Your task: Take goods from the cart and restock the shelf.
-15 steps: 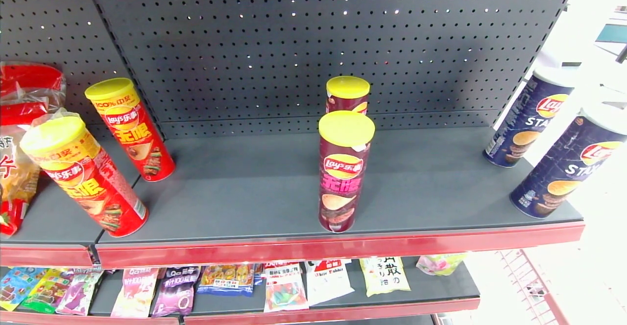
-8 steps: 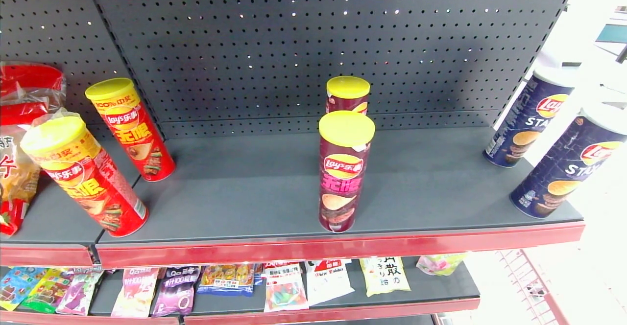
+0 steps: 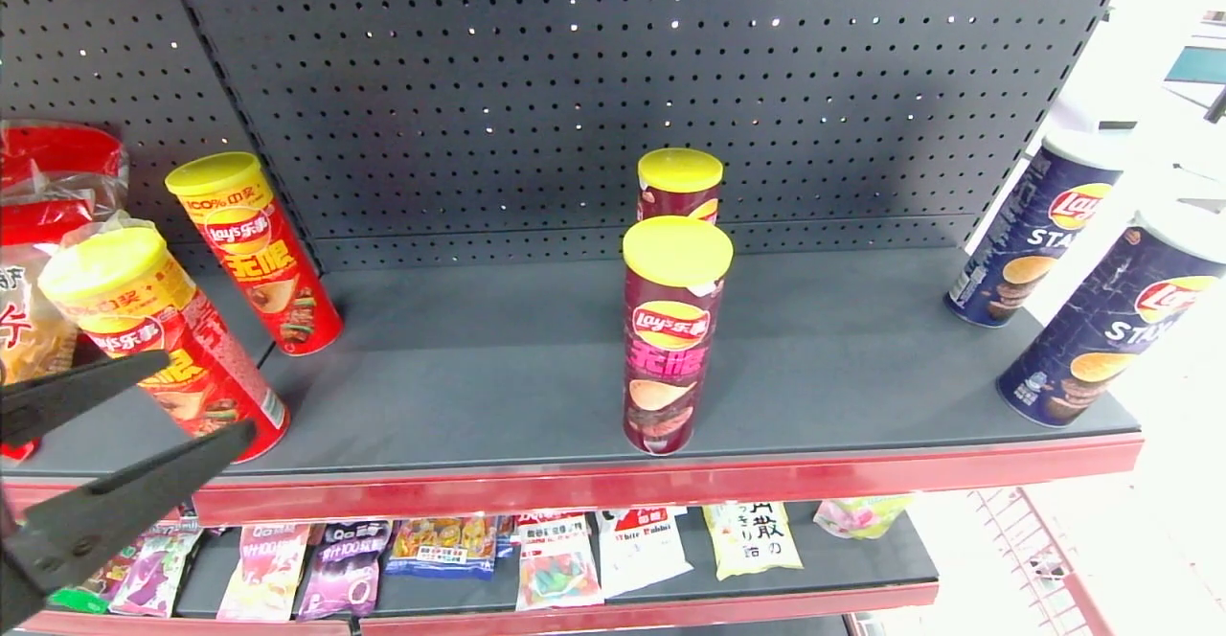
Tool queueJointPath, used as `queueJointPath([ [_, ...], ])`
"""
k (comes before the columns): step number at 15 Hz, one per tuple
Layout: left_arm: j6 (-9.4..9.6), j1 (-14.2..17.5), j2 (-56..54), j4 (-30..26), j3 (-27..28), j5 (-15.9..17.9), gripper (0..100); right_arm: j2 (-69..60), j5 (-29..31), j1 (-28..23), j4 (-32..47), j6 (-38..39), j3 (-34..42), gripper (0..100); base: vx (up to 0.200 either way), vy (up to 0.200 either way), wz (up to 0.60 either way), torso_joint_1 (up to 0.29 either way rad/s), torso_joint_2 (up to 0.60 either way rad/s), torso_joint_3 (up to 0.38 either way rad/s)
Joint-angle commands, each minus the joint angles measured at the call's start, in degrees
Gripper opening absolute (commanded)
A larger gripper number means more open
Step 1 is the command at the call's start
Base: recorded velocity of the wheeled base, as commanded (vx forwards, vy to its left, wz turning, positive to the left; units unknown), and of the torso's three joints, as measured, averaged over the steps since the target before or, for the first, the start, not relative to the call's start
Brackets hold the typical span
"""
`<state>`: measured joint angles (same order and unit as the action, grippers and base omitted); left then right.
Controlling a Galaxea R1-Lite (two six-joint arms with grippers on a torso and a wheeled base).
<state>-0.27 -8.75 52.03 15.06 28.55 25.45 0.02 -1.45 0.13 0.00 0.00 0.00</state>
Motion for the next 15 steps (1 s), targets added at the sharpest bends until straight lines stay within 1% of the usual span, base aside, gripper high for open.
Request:
queueJointPath([
  [1,6.42,-8.39,21.36,3.23,6.87,7.51,100,-0.02,-0.04,0.04,0.0,0.0,0.0,100,0.0,0.0,0.0,0.0,0.0,0.0],
  [3,6.51,-12.96,28.48,3.23,11.0,7.59,100,-0.02,-0.04,0.04,0.0,0.0,0.0,100,0.0,0.0,0.0,0.0,0.0,0.0],
  [4,6.86,-14.27,32.61,3.4,12.93,7.59,100,-0.02,-0.04,0.04,0.0,0.0,0.0,100,0.0,0.0,0.0,0.0,0.0,0.0],
  [5,7.65,-14.63,34.54,3.4,13.64,7.51,100,-0.02,-0.04,0.04,0.0,0.0,0.0,100,0.0,0.0,0.0,0.0,0.0,0.0],
  [6,11.17,-14.63,37.97,3.31,14.6,7.24,100,-0.02,-0.04,0.04,0.0,-0.09,0.0,100,0.0,0.0,0.0,0.0,0.0,0.0],
  [7,13.8,-14.54,39.73,3.23,15.13,7.15,100,-0.02,-0.04,0.04,0.0,-0.09,0.0,100,0.0,0.0,0.0,0.0,0.0,0.0],
  [8,13.89,-14.54,39.82,3.23,15.22,7.15,100,-0.02,-0.04,0.04,0.0,-0.09,0.0,100,0.0,0.0,0.0,0.0,0.0,0.0],
  [9,14.68,-14.63,41.49,3.23,16.01,6.89,100,-0.02,-0.04,0.04,0.0,-0.09,0.0,100,0.0,0.0,0.0,0.0,0.0,0.0],
  [10,15.74,-14.54,43.24,3.23,16.45,5.22,100,-0.02,-0.04,0.04,0.0,-0.09,0.0,100,0.0,0.0,0.0,0.0,0.0,0.0],
  [12,19.08,-14.36,45.97,3.31,18.12,2.58,100,-0.02,-0.04,0.04,0.0,-0.09,0.0,100,0.0,0.0,0.0,0.0,0.0,0.0],
  [13,19.69,-14.45,47.2,3.31,19.35,1.7,100,-0.02,-0.04,0.04,0.0,-0.09,0.0,100,0.0,0.0,0.0,0.0,0.0,0.0],
  [15,19.78,-15.07,49.75,3.31,21.46,0.65,100,0.06,-0.04,0.04,0.0,-0.09,0.0,100,0.0,0.0,0.0,0.0,0.0,0.0],
])
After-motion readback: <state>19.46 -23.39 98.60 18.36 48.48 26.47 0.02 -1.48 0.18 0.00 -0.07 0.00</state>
